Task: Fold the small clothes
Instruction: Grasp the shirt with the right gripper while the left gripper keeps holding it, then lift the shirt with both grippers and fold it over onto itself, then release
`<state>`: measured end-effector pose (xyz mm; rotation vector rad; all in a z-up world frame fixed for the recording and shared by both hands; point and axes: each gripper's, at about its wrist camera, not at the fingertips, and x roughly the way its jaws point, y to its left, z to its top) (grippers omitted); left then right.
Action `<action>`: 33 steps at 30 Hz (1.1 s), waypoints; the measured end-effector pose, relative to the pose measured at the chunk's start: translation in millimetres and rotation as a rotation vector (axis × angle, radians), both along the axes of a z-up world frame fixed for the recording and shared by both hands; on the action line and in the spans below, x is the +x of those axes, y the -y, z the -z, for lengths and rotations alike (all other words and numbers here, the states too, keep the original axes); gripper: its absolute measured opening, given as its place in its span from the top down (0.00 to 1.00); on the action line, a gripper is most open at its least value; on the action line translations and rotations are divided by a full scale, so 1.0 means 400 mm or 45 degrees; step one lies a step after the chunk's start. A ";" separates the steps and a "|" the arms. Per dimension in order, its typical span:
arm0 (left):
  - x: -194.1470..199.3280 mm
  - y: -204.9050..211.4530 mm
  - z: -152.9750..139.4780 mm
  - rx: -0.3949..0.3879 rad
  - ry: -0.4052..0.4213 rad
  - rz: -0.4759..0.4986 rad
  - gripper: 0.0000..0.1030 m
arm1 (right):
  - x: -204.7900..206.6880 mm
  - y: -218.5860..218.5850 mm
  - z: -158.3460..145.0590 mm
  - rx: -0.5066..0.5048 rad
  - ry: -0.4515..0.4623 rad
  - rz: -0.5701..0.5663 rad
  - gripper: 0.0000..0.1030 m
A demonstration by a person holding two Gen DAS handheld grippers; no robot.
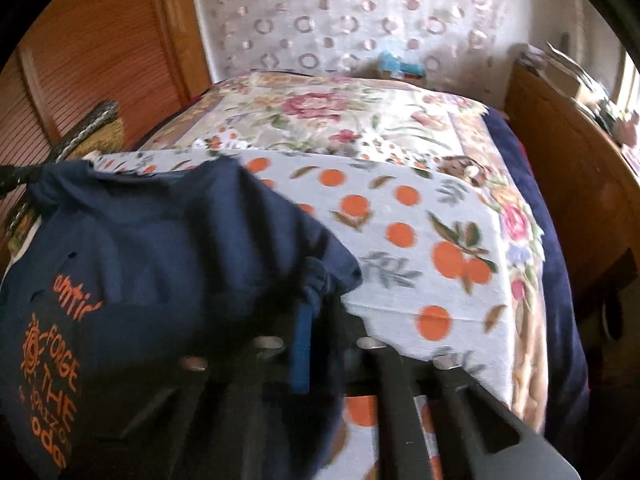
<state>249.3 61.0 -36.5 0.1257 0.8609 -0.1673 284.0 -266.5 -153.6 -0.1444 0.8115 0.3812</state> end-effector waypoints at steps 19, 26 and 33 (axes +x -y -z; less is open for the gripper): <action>-0.451 -0.025 -0.116 -0.129 0.288 -0.006 0.92 | -0.496 0.091 -0.197 0.167 0.428 -0.005 0.95; -0.569 -0.047 -0.083 -0.250 0.324 -0.054 0.92 | -0.622 0.126 -0.148 0.181 0.377 -0.009 0.95; -0.654 -0.058 -0.092 -0.273 0.359 -0.080 0.92 | -0.676 0.145 -0.204 0.172 0.373 0.004 0.95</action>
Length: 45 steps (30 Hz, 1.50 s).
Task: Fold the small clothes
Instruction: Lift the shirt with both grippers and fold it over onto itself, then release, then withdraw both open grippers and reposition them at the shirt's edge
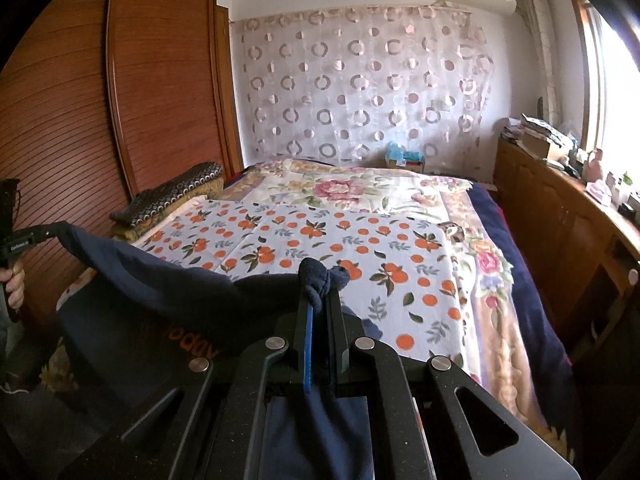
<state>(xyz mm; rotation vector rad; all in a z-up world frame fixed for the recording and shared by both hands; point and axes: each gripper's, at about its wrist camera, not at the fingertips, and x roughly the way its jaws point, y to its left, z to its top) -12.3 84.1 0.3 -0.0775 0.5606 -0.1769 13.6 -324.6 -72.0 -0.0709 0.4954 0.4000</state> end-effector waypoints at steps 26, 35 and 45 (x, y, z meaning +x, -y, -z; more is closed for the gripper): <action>-0.029 -0.041 0.090 0.024 -0.111 -0.103 0.36 | -0.071 -0.023 0.018 -0.135 -0.141 0.031 0.76; 0.055 -0.063 0.112 0.075 -0.136 -0.119 0.29 | -0.010 -0.031 0.021 -0.132 -0.139 0.039 0.58; 0.215 -0.073 0.218 0.142 -0.303 -0.085 0.29 | 0.132 -0.042 0.102 -0.040 -0.314 0.047 0.73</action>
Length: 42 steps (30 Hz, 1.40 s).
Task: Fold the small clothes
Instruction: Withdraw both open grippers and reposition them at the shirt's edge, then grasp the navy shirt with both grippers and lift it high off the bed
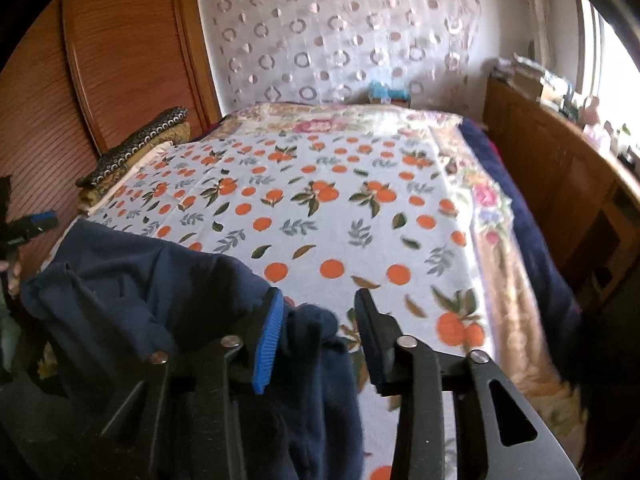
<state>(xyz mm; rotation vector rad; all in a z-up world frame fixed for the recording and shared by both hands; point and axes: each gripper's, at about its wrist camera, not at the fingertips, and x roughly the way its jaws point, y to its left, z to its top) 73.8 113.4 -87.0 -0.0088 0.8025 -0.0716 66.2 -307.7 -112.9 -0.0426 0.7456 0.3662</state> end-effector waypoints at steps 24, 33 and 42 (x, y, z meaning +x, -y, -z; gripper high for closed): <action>0.026 -0.003 0.087 -0.008 -0.127 -0.017 0.29 | -0.058 0.018 -0.006 -0.110 0.069 0.202 0.42; 0.048 -0.029 0.073 0.036 -0.151 -0.033 0.29 | 0.029 0.034 0.020 -0.051 -0.050 0.073 0.41; 0.081 -0.042 0.080 -0.022 -0.187 -0.011 0.29 | 0.060 0.044 0.039 -0.034 -0.090 0.003 0.44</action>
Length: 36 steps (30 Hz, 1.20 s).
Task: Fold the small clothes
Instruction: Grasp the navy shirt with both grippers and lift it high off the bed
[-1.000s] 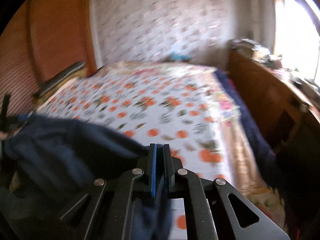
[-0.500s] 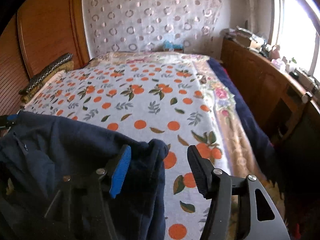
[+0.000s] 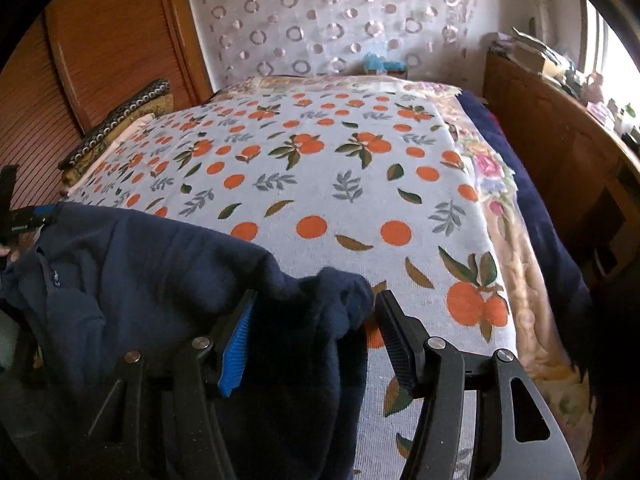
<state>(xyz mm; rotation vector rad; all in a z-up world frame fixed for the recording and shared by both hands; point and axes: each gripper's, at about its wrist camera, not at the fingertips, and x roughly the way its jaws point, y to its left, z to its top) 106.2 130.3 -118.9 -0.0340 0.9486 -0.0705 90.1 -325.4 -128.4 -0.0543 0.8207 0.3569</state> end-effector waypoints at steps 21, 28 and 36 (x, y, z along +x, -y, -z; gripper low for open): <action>-0.265 0.087 -0.509 -0.130 0.593 0.198 0.94 | -0.300 0.020 -0.447 0.115 0.552 -0.120 0.86; -0.349 0.080 -0.753 -0.086 0.892 0.185 0.94 | -0.417 0.083 -0.684 0.171 0.859 -0.094 0.86; -0.365 0.067 -0.869 -0.046 1.061 0.162 0.94 | -0.493 0.123 -0.839 0.080 1.055 -0.049 0.86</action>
